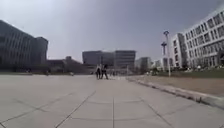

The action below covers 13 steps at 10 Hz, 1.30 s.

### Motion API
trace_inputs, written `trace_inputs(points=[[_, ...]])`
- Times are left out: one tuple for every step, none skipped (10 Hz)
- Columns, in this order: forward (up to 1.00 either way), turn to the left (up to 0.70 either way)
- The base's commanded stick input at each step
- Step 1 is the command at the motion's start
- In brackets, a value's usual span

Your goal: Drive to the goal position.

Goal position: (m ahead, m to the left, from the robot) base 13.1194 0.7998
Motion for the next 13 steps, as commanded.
trace_inputs(points=[[0.85,0.00],[0.85,0.00],[0.85,0.00],[0.85,0.00],[0.85,0.00],[0.85,0.00],[0.85,0.00],[0.85,0.00],[0.85,0.00],[0.85,0.00],[0.85,0.02],[0.85,0.09],[0.85,0.22]])
